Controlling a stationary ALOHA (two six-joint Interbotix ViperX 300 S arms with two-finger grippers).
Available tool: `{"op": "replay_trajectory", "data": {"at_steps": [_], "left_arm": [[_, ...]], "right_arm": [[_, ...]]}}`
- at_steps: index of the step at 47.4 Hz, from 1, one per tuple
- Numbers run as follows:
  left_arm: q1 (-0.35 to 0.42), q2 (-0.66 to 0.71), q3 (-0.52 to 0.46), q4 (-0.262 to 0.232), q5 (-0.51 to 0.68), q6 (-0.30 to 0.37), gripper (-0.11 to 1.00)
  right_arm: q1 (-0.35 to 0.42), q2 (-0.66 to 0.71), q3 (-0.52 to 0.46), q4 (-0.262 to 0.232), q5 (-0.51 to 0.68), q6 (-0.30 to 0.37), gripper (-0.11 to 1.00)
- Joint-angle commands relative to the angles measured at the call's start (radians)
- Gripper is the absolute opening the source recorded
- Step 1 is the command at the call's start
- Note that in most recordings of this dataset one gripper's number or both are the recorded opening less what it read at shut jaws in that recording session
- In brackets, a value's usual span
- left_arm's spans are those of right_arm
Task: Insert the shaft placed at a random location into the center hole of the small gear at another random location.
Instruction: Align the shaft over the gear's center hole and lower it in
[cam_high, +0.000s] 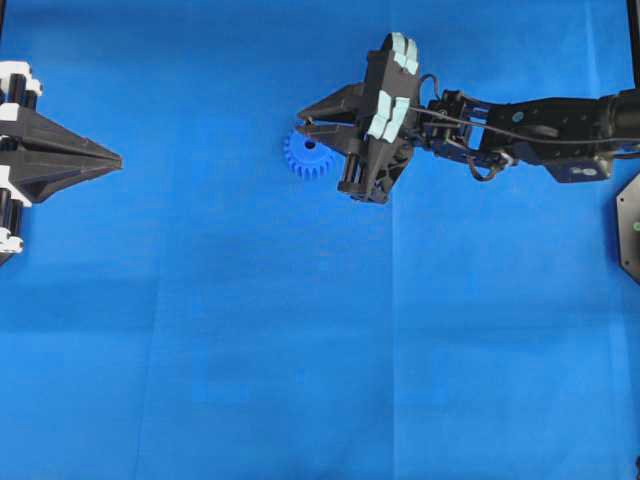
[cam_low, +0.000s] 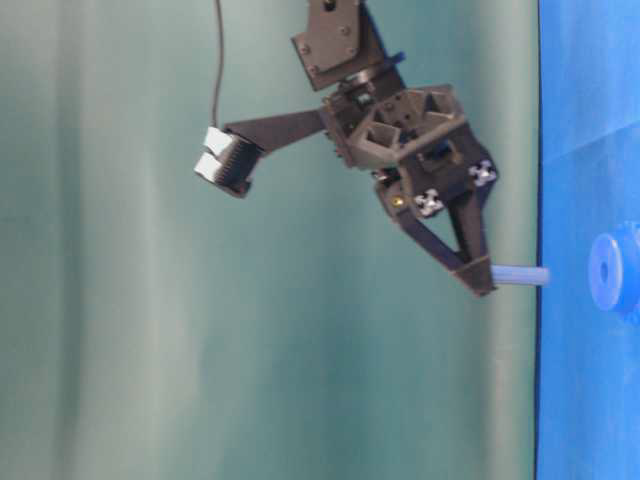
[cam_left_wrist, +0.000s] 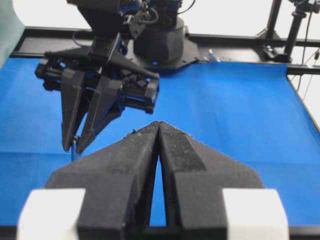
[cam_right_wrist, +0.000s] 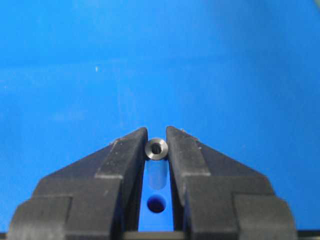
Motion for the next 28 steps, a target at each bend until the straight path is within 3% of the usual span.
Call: {"op": "replay_trajectory", "data": {"at_steps": [1,28], "left_arm": [[0.0,0.005,-0.008,0.002,-0.005,-0.002,0.0],[0.002,0.005,-0.008,0.0,0.003,-0.018,0.0]], "right_arm": [[0.002,-0.029,-0.015,-0.002,-0.003,-0.003,0.04],[0.0,0.06,-0.018,0.021,-0.017,-0.002,0.04]]}}
